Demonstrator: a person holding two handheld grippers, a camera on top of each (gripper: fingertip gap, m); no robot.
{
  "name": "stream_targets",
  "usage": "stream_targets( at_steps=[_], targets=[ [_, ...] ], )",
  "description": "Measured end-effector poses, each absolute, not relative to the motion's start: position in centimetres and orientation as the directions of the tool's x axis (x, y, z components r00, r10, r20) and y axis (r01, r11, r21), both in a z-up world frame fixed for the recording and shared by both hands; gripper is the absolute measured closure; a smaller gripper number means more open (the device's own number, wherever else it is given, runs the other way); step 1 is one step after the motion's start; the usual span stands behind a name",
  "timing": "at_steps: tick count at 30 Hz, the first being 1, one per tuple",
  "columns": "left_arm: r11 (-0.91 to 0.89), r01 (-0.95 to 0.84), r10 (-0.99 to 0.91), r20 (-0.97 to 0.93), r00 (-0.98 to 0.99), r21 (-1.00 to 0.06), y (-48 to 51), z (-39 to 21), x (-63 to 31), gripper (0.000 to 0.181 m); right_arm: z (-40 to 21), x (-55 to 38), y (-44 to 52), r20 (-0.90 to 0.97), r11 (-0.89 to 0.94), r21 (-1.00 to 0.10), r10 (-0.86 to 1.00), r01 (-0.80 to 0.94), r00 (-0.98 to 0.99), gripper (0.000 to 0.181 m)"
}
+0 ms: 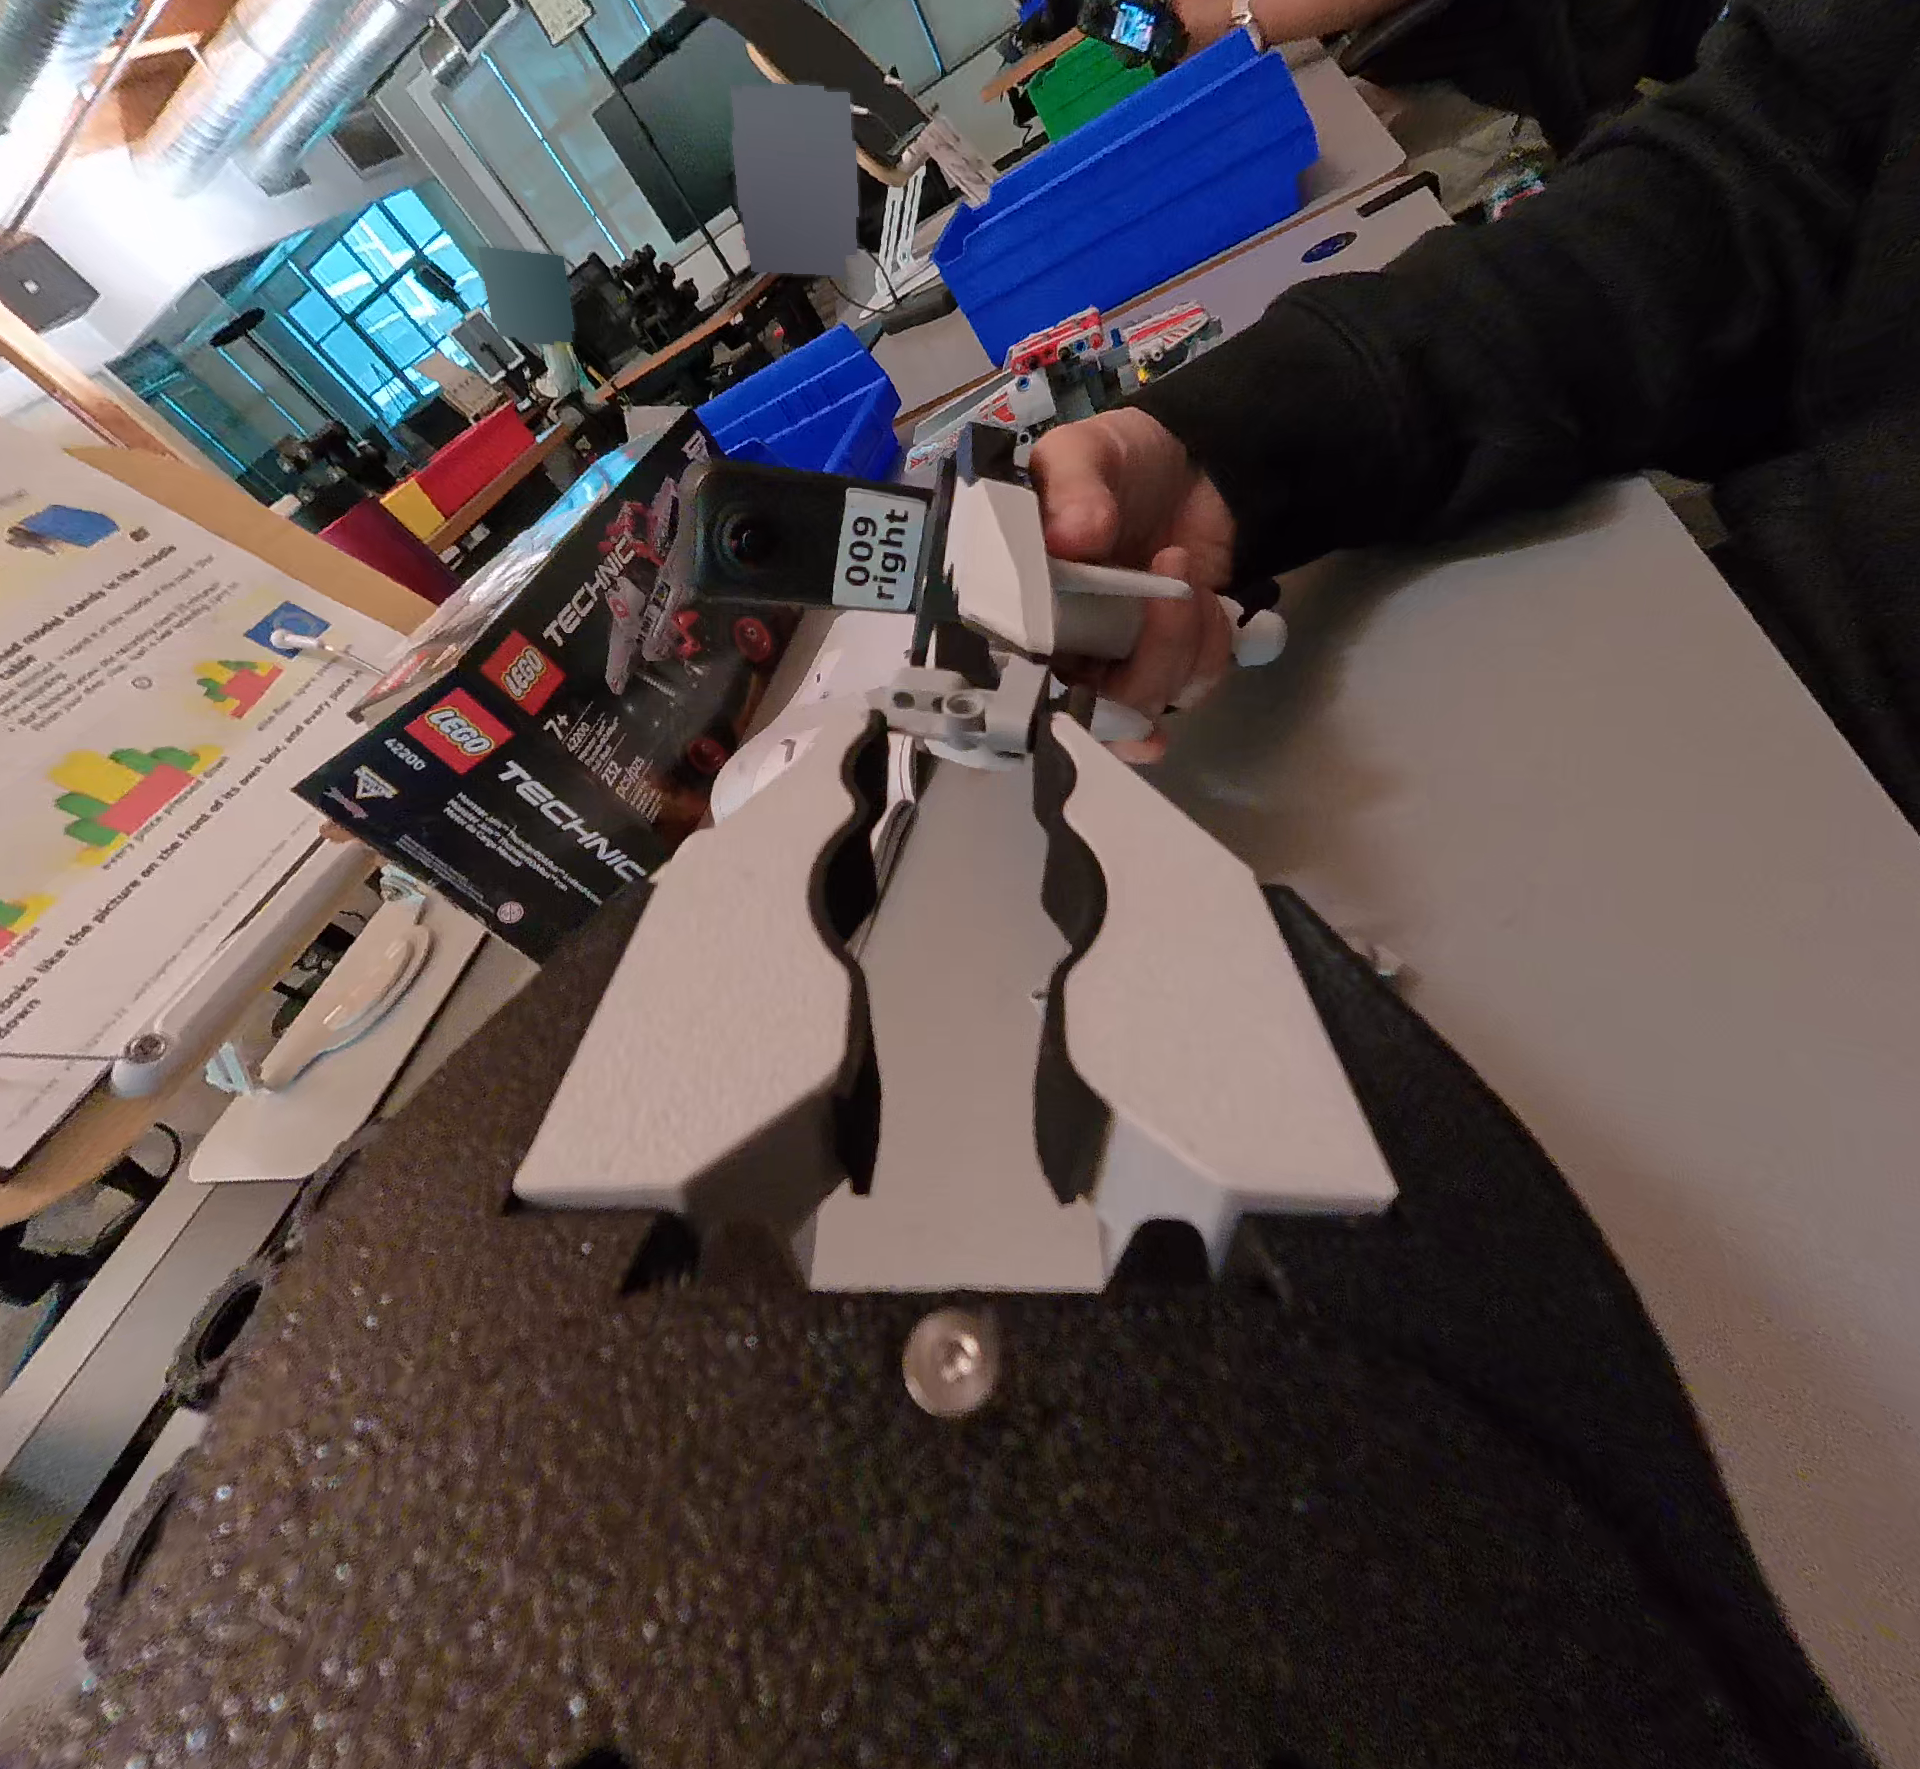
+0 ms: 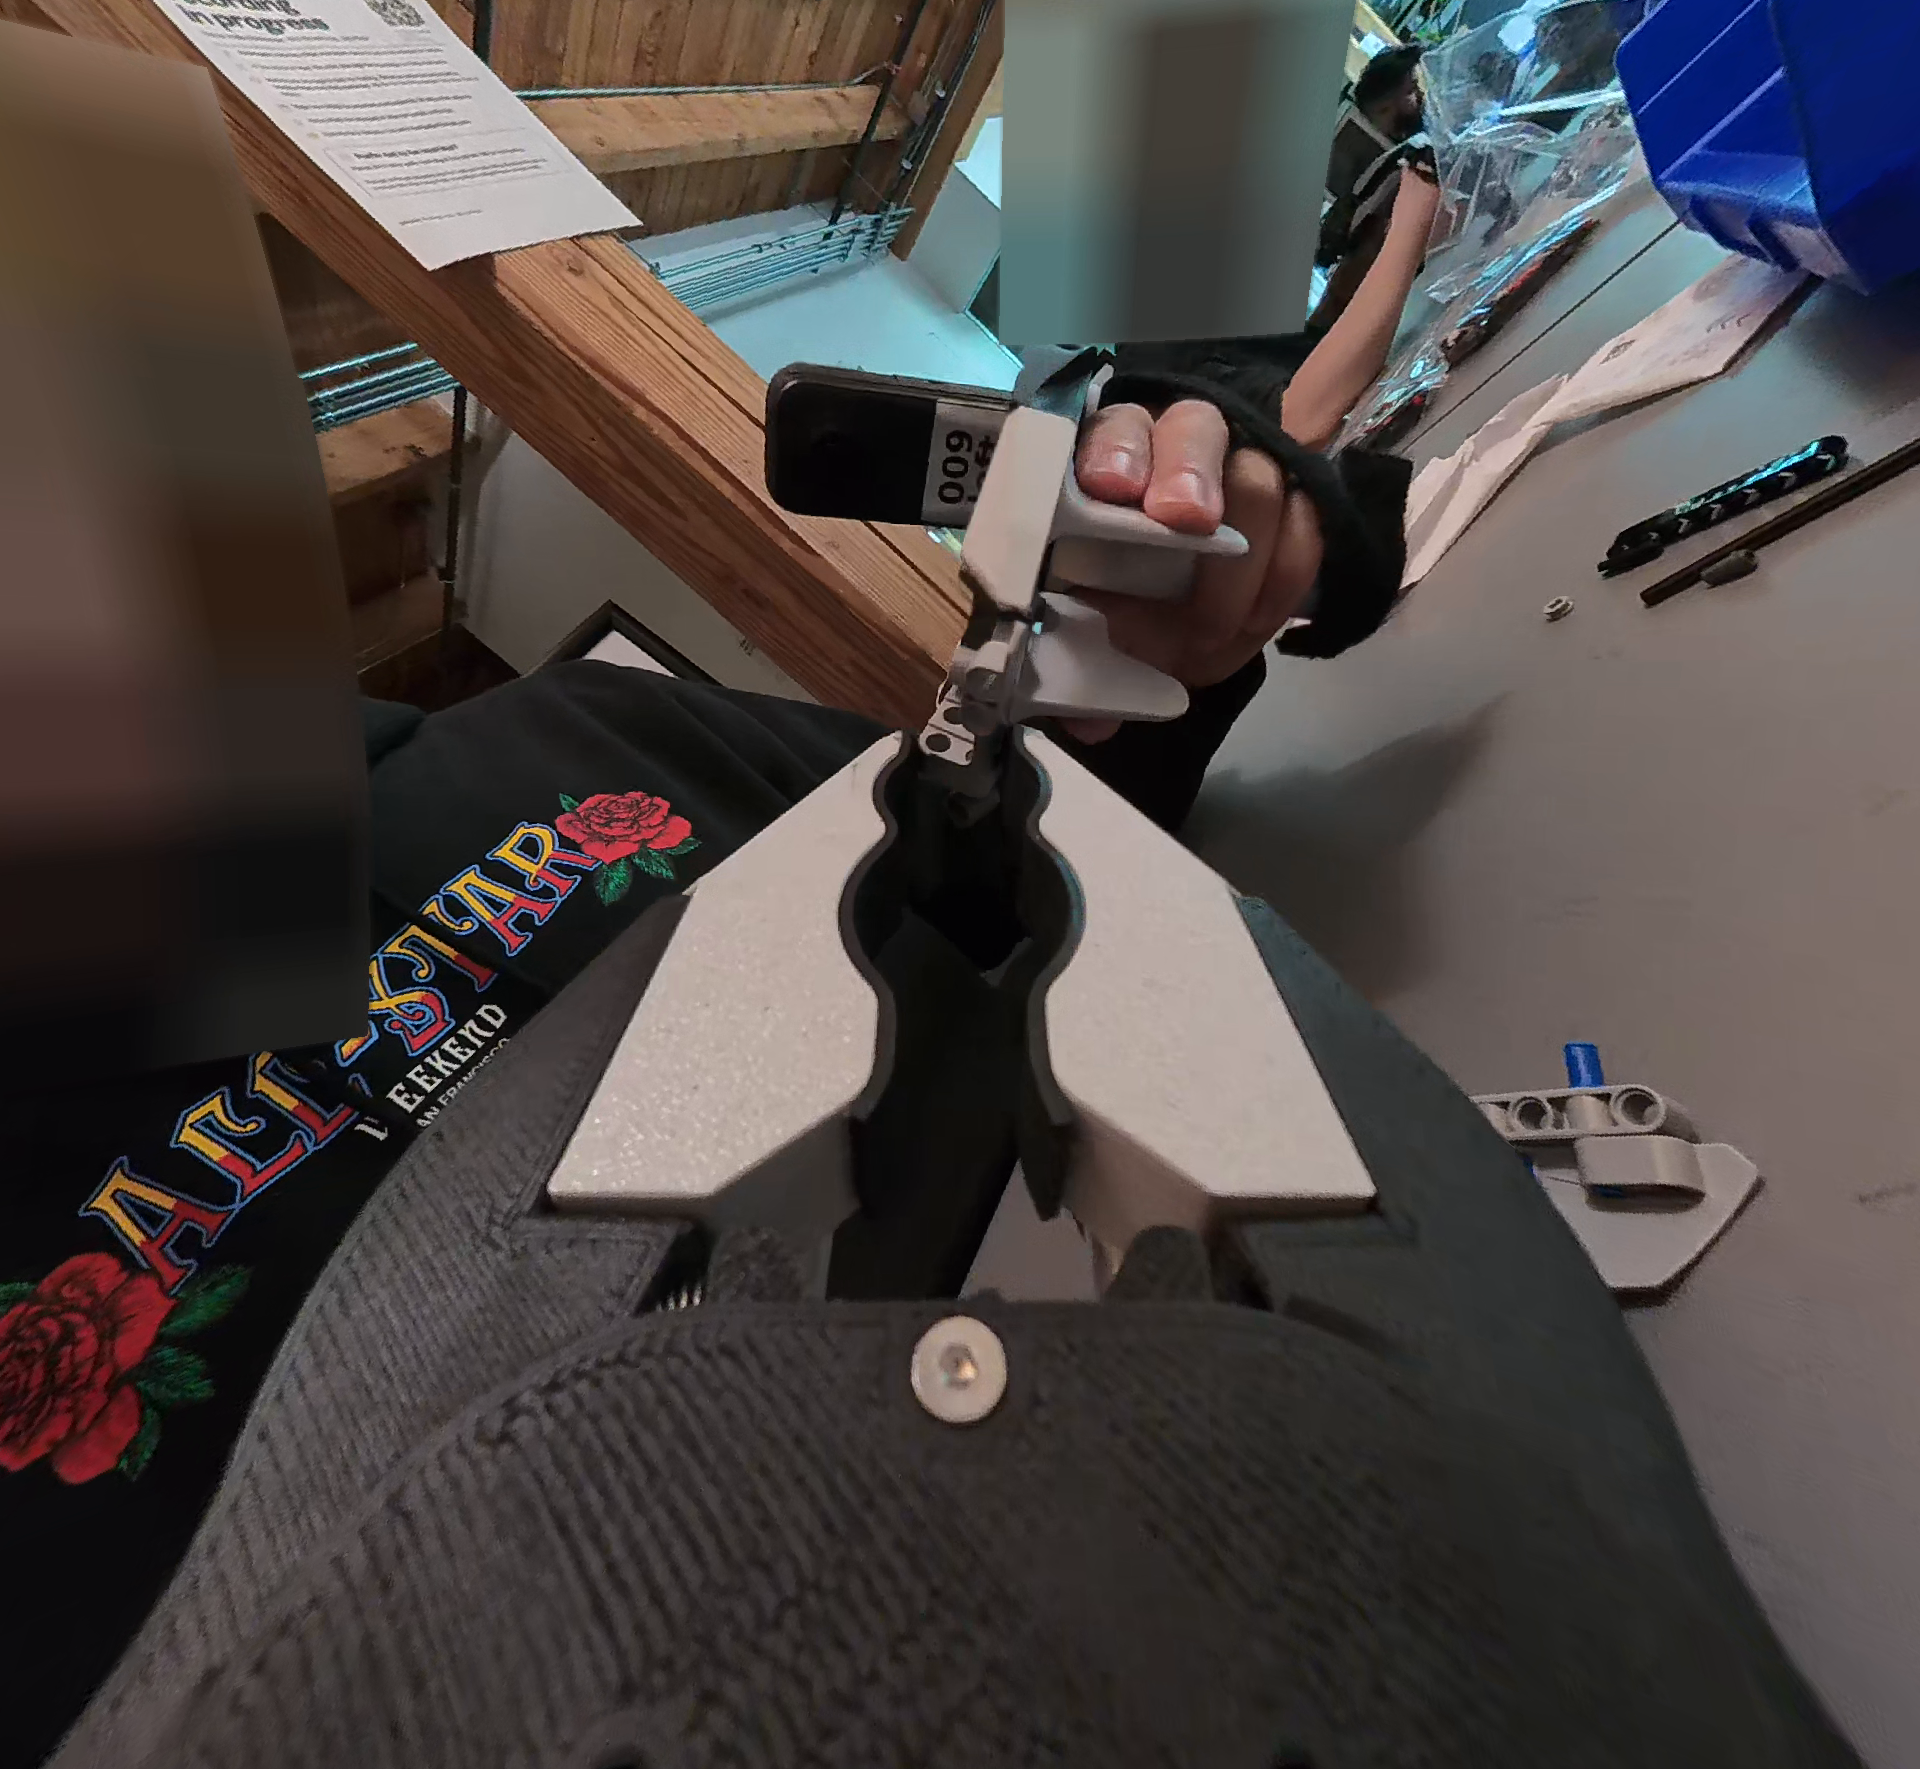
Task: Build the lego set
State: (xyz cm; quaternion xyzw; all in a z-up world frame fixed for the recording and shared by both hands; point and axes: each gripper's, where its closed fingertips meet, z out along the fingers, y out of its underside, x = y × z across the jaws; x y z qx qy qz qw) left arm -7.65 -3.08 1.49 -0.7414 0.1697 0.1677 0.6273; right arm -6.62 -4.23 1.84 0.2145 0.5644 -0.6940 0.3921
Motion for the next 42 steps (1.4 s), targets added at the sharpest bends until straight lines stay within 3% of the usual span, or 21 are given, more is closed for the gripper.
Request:
stream_targets(
  at_steps=[10, 15, 17, 20, 25, 29, 42],
  targets=[
    [-0.214, -0.422, 0.026, -0.437, 0.899, -0.881, -3.0, 0.4, -8.8, 0.156, 1.0, -7.9, -3.9, -0.755, -0.085, -0.613, -0.229, 0.786, -0.614, 0.165],
    [-0.250, -0.372, 0.045, -0.395, 0.918, -0.894, -3.5, -0.8, -9.5, 0.156, -0.7, -8.9, -3.5, -0.732, -0.045, -0.675, -0.076, 0.736, -0.677, 0.152],
    [-0.310, -0.340, 0.033, -0.367, 0.930, -0.888, -4.0, -2.3, -10.0, 0.156, -2.3, -9.8, -2.6, -0.623, 0.036, -0.776, 0.104, 0.629, -0.775, 0.143],
    [-0.396, -0.294, -0.013, -0.314, 0.949, -0.870, -4.7, -4.7, -10.2, 0.156, -4.5, -10.4, -0.8, -0.315, 0.261, -0.878, 0.314, 0.401, -0.895, 0.127],
    [-0.493, -0.269, -0.071, -0.270, 0.960, -0.827, -5.2, -7.6, -10.2, 0.155, -6.4, -7.9, -1.3, -0.190, 0.410, -0.866, 0.264, 0.288, -0.946, 0.131],
    [-0.501, -0.264, -0.081, -0.258, 0.963, -0.825, -5.0, -8.2, -10.1, 0.155, -9.5, -7.4, -1.1, -0.013, 0.595, -0.786, 0.257, 0.169, -0.966, 0.121],
    [-0.496, -0.391, -0.120, -0.385, 0.915, -0.775, -4.5, -8.2, -9.7, 0.156, -10.6, -6.6, -2.1, -0.001, 0.631, -0.765, 0.199, 0.129, -0.980, 0.139]
  ],
)
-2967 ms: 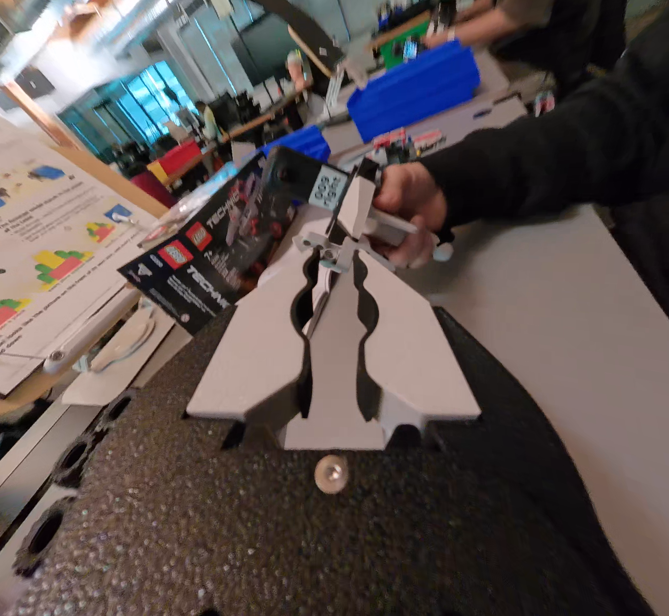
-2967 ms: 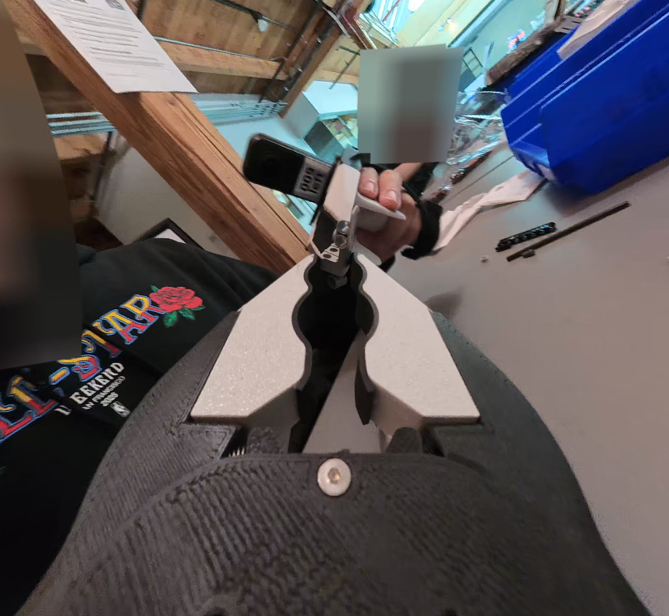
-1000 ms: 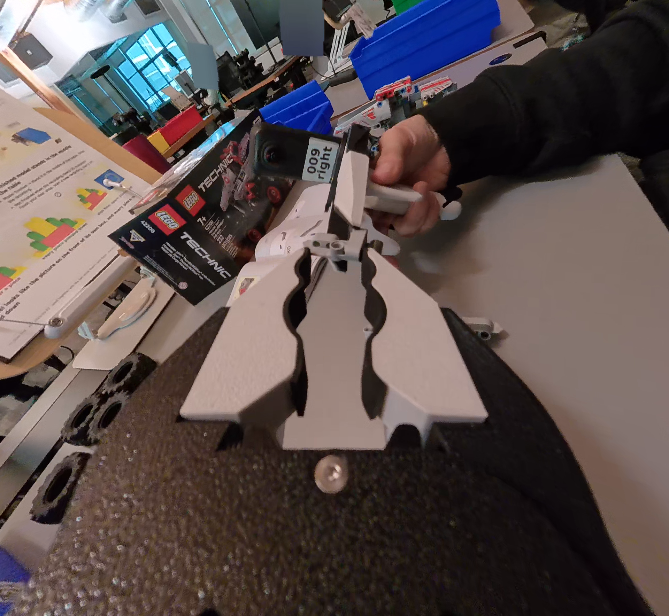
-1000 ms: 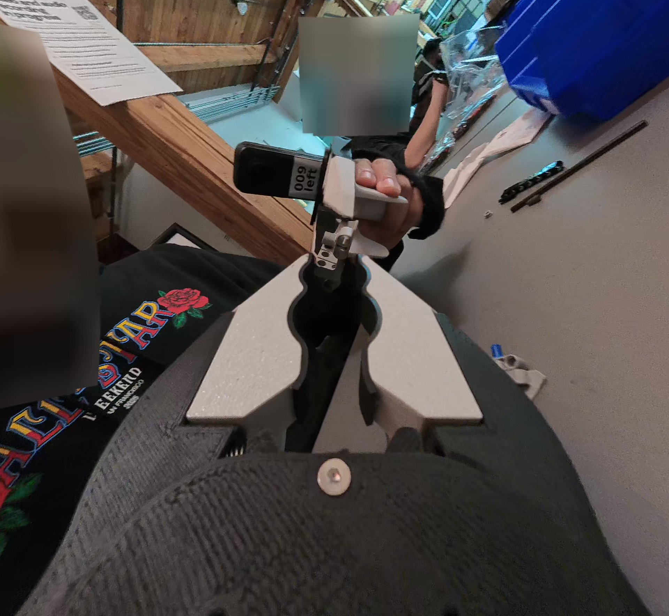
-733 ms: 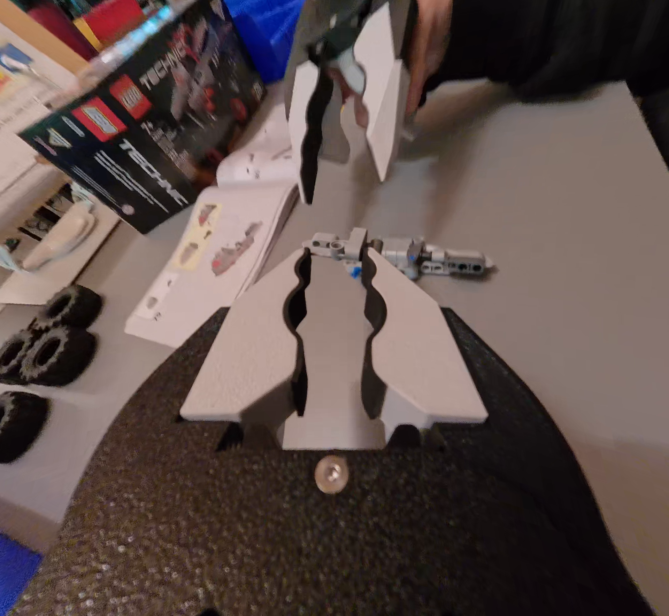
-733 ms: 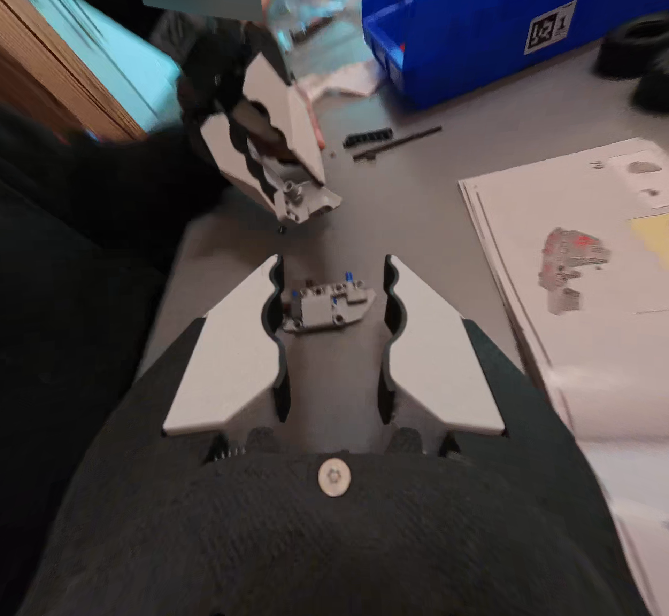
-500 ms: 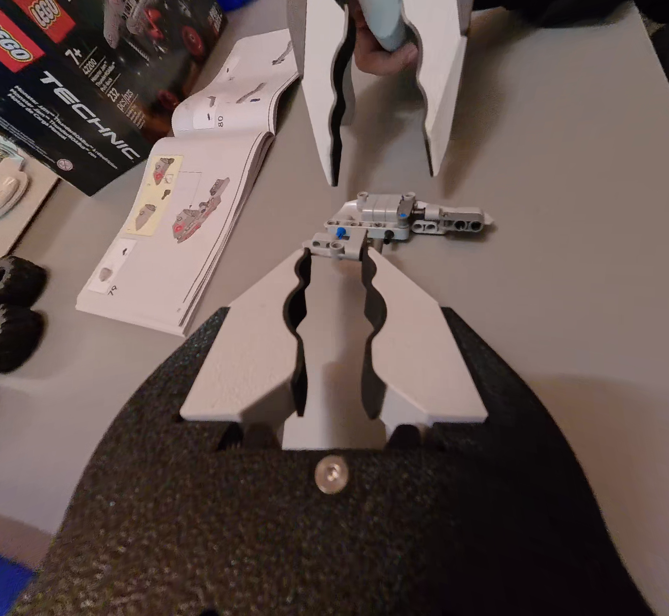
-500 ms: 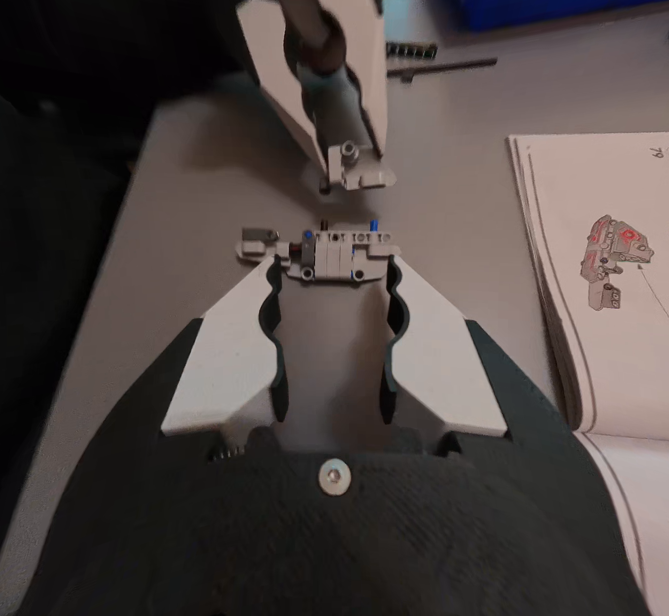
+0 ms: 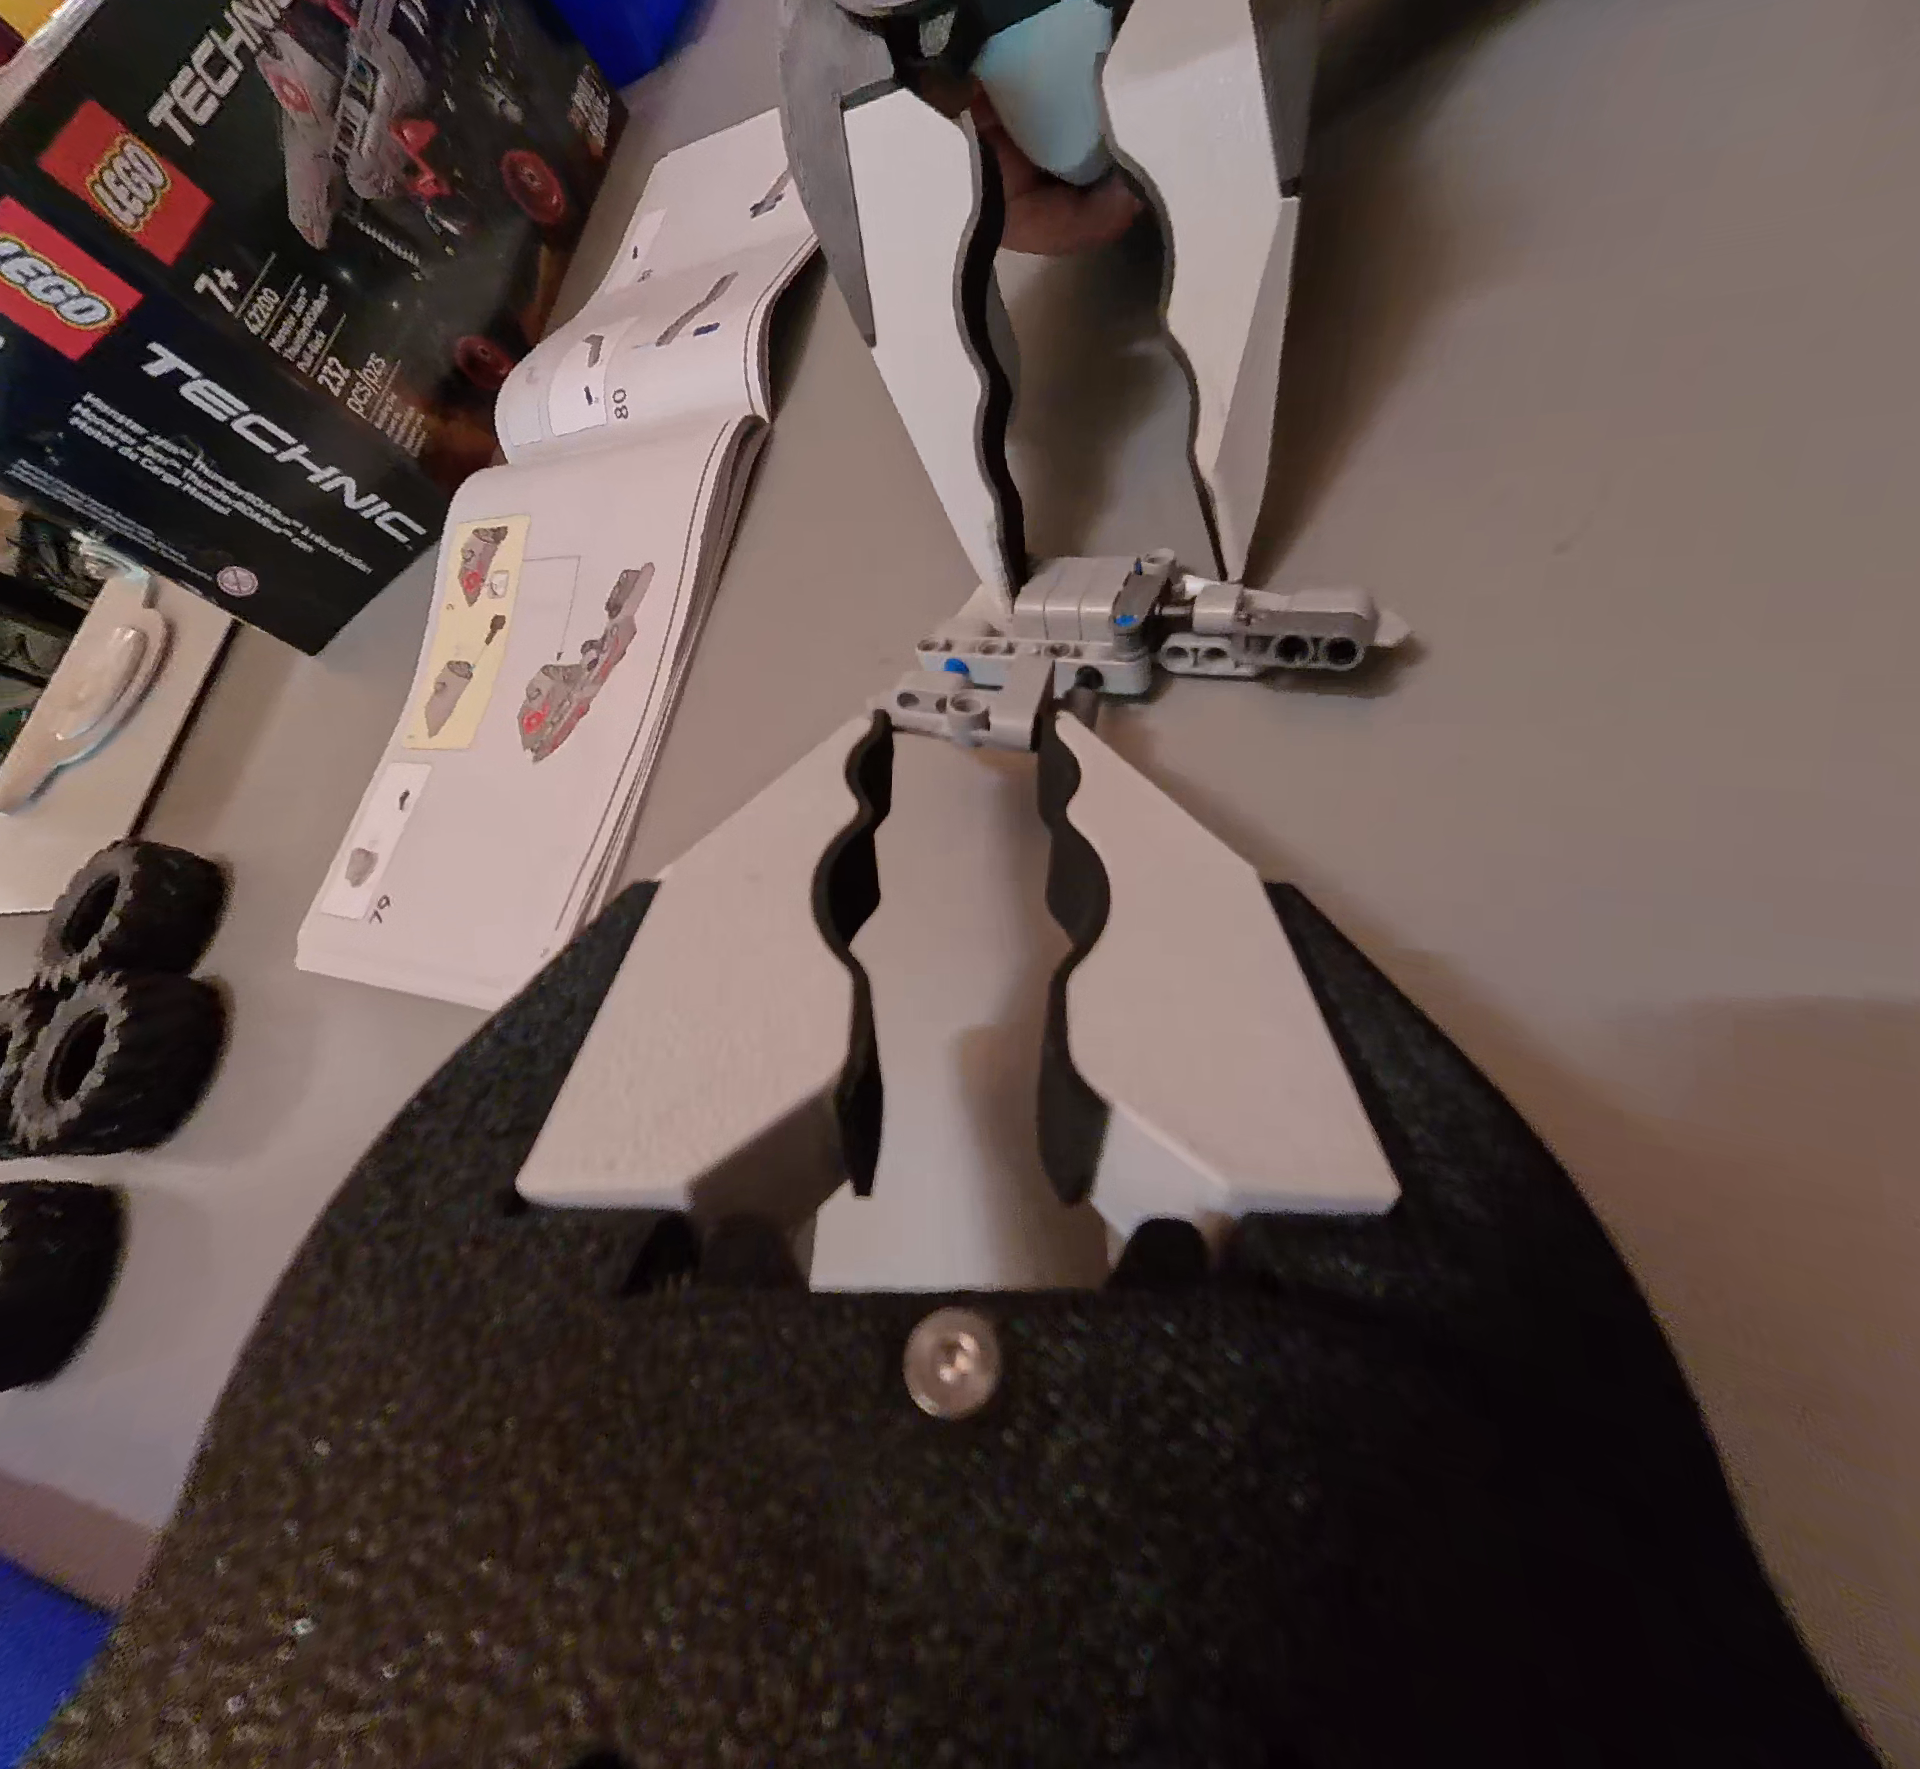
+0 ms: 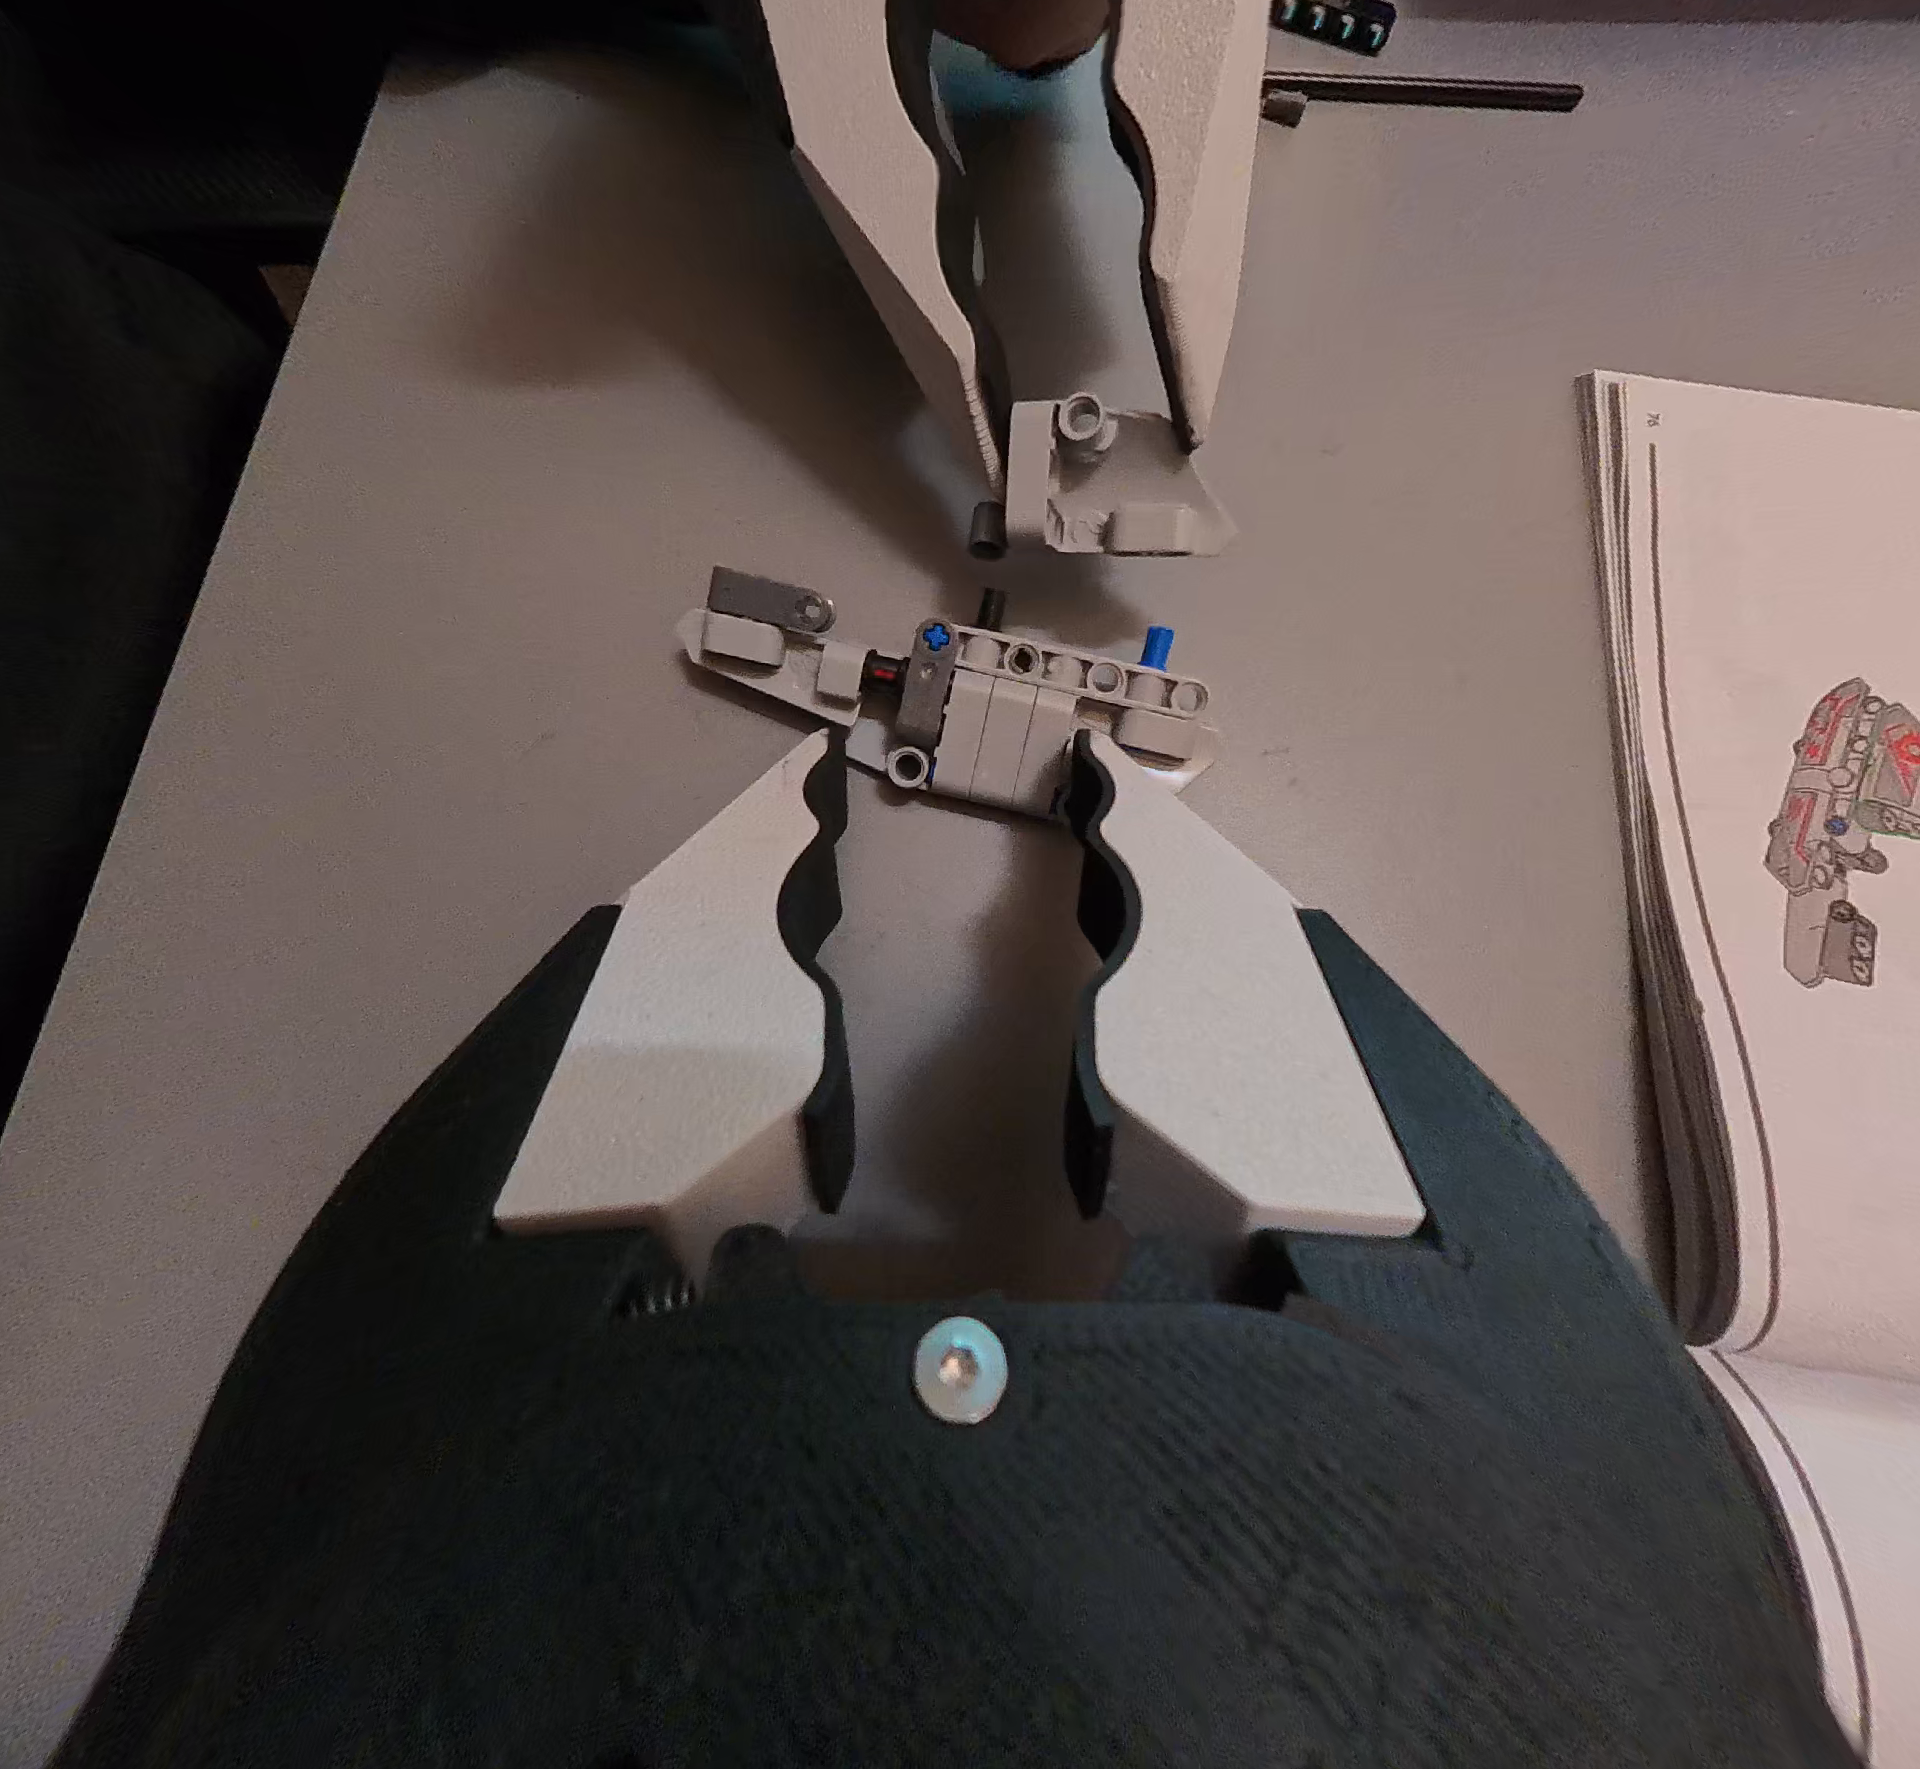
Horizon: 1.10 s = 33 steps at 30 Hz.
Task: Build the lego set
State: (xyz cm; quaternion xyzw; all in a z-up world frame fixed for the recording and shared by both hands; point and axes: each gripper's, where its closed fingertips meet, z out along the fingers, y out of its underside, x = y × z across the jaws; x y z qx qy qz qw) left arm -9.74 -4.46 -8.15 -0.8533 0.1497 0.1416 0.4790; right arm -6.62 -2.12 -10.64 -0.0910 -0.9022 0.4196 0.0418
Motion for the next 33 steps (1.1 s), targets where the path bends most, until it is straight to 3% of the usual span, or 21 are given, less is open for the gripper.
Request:
stream_targets(
  at_steps=[9, 11, 14, 17, 20, 23, 25, 28, 33],
  targets=[
    [-0.388, -0.347, -0.113, -0.329, 0.937, -0.854, -4.2, -6.3, -8.8, 0.156, -10.8, -6.4, -2.1, -0.001, 0.634, -0.765, 0.180, 0.117, -0.984, 0.140],
    [-0.347, -0.346, -0.120, -0.325, 0.938, -0.872, -4.2, -5.5, -8.4, 0.156, -10.2, -6.4, -1.9, -0.011, 0.618, -0.777, 0.181, 0.122, -0.983, 0.128],
    [-0.265, -0.356, -0.126, -0.334, 0.934, -0.896, -4.1, -3.9, -7.9, 0.156, -7.1, -6.7, -2.3, -0.110, 0.442, -0.878, 0.188, 0.184, -0.976, 0.132],
    [-0.192, -0.404, -0.129, -0.385, 0.914, -0.894, -3.7, -2.1, -7.2, 0.156, -2.7, -6.8, -3.0, -0.332, 0.137, -0.927, 0.126, 0.348, -0.935, 0.145],
    [-0.150, -0.446, -0.130, -0.430, 0.894, -0.882, -3.4, -0.6, -6.7, 0.156, -0.8, -7.5, -3.0, -0.483, -0.039, -0.876, 0.057, 0.481, -0.874, 0.171],
    [-0.138, -0.482, -0.120, -0.469, 0.875, -0.865, -3.1, 0.2, -6.7, 0.156, 0.4, -7.3, -2.8, -0.556, -0.120, -0.823, -0.035, 0.556, -0.830, 0.168],
    [-0.133, -0.510, -0.117, -0.497, 0.860, -0.850, -2.8, 0.5, -6.5, 0.156, 0.0, -7.3, -3.1, -0.585, -0.110, -0.803, -0.037, 0.586, -0.810, 0.152],
    [-0.150, -0.548, -0.120, -0.535, 0.836, -0.823, -2.5, 0.5, -6.4, 0.156, -0.1, -7.4, -3.3, -0.606, -0.113, -0.787, -0.039, 0.606, -0.795, 0.146],
    [-0.168, -0.558, -0.111, -0.546, 0.830, -0.813, -2.2, 0.7, -6.5, 0.156, 1.3, -7.3, -2.9, -0.595, -0.195, -0.775, -0.097, 0.602, -0.798, 0.173]
  ],
)
